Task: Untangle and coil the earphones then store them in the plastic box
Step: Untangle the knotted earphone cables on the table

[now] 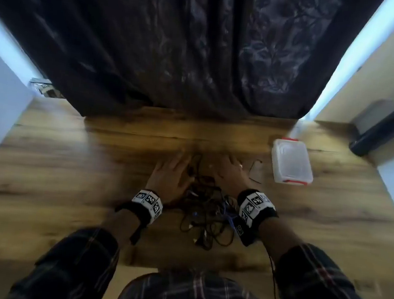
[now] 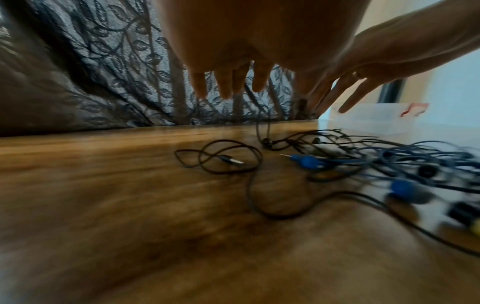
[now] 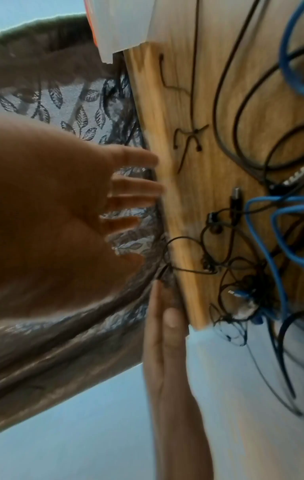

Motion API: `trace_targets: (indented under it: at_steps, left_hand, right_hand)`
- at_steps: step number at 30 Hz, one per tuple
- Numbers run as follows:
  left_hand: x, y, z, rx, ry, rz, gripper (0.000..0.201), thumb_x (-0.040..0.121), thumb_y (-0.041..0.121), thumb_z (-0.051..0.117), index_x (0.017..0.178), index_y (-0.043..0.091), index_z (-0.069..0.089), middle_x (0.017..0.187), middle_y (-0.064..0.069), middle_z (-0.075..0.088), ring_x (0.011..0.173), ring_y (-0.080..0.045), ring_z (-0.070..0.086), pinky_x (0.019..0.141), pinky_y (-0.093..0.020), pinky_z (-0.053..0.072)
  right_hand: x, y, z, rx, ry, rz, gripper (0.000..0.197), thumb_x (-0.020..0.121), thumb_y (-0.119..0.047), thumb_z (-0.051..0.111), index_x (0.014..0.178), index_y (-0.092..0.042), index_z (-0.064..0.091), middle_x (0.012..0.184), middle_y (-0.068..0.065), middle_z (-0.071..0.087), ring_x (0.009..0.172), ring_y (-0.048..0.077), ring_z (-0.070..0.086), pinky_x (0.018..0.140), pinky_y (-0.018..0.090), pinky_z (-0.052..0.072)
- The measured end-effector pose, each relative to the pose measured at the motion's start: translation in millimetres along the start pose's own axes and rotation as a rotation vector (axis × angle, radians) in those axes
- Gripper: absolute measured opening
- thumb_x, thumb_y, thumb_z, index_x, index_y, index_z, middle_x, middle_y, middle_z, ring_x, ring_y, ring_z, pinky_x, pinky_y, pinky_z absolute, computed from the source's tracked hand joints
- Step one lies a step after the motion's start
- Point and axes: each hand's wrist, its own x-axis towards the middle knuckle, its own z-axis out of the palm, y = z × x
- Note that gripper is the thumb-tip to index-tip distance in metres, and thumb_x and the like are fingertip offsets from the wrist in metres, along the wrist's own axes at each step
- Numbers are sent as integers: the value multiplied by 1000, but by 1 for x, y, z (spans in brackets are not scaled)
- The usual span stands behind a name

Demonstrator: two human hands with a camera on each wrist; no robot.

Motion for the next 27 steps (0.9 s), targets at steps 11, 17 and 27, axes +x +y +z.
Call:
trace_targets:
  at_steps: [11, 17, 27]
  left_hand:
    - [-40, 37, 42, 66, -309, 104, 75, 87, 55, 58, 150, 28, 29, 158, -8, 18, 145, -32, 16, 112, -51, 28]
    - [-9, 7, 22, 88, -236, -87, 66, 90, 36, 58, 151, 33, 31, 155, -7, 28, 138, -36, 29, 109, -51, 33]
    - [3, 2, 11, -113, -170, -487, 48, 90, 13, 60, 136, 24, 51, 147, -5, 41, 104, -35, 65, 82, -48, 57]
  right_hand:
    - [-58, 23, 29, -416, -490, -185, 70, 95, -36, 62, 153, -38, 22, 156, 20, 11, 133, 51, 36, 102, 55, 49]
    - [-15, -9, 19, -202, -393, -194, 36, 96, -12, 56, 131, -12, 51, 149, 15, 33, 117, 41, 55, 84, 41, 50]
    - [11, -4, -14, 262, -246, -265, 19, 104, -20, 51, 120, -18, 60, 106, 7, 68, 92, 23, 66, 77, 37, 57]
